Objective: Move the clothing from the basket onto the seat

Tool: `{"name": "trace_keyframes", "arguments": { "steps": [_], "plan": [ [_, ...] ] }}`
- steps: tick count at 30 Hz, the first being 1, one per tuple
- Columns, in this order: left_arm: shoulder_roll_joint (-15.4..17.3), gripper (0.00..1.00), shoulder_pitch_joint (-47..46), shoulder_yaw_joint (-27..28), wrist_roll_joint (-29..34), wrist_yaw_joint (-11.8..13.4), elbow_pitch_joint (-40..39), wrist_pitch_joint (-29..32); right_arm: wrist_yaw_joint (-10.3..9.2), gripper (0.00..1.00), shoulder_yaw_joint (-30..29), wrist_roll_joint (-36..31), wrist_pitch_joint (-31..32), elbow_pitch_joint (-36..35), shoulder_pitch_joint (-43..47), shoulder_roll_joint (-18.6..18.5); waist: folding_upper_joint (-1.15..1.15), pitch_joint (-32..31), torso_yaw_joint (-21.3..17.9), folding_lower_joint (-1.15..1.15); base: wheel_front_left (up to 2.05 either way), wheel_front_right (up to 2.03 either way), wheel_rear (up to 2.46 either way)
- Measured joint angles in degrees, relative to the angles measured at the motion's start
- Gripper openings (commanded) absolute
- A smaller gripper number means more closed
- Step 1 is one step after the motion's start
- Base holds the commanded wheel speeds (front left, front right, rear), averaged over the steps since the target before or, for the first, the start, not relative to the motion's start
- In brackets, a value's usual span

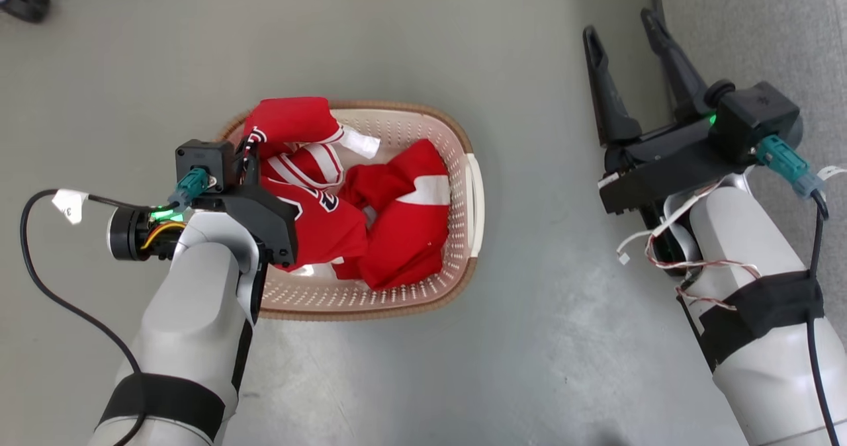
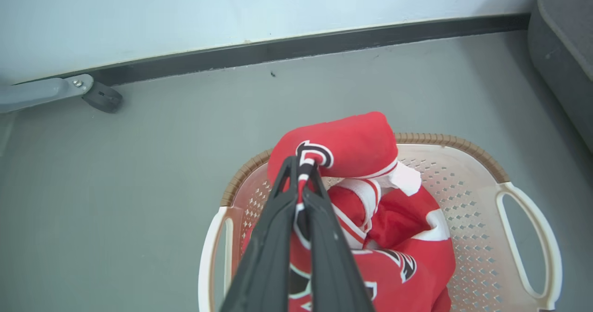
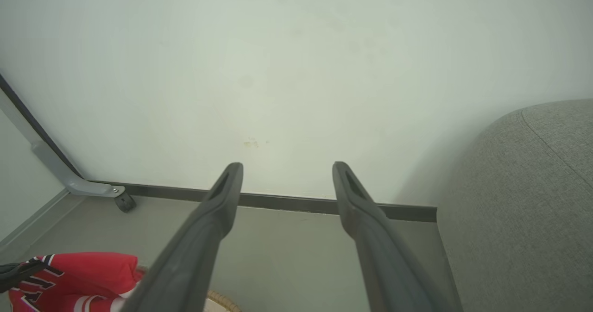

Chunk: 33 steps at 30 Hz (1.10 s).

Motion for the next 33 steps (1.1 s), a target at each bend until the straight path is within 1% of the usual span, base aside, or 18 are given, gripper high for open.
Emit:
{"name": "trace_keyframes", "arguments": {
  "steps": [1,7,9,17,20,33],
  "plan": [
    [-0.02,0.00,0.39,0.18,-0.46,0.00,-0.47,0.00,0.29,1.00,0.00,0.00,0.00,0.15,0.34,0.00,0.00,-0.64,0.19,0.00,0.00,0.00,0.00],
    [-0.13,0.00,2.64,0.94,-1.26,-0.48,-2.91,0.00,0.37,1.00,-0.07,0.01,0.00,1.49,1.88,0.00,0.00,-4.36,1.30,0.00,0.00,0.00,0.00],
    [-0.14,0.00,3.66,1.31,-1.67,-0.51,-3.66,0.00,0.78,1.00,-0.05,0.02,0.00,2.11,2.39,0.01,0.00,-5.60,1.66,0.00,0.00,0.00,0.00],
    [-0.18,0.00,7.99,1.79,-2.41,-1.43,-7.79,0.00,0.88,1.00,0.03,0.10,0.00,4.27,4.59,0.04,0.00,-11.12,3.05,0.00,0.00,0.00,0.00],
    [-0.19,0.00,8.99,1.93,-3.37,-1.43,-9.26,0.00,1.30,1.00,0.00,0.44,0.00,4.82,5.44,0.04,0.00,-12.89,3.46,0.00,0.00,0.00,0.00],
    [-0.16,0.00,14.95,2.03,-4.25,-1.44,-16.33,0.00,1.37,1.00,-0.09,1.63,0.00,6.50,9.37,0.23,-0.01,-19.96,5.30,0.00,0.00,0.00,0.00]
  ]
}}
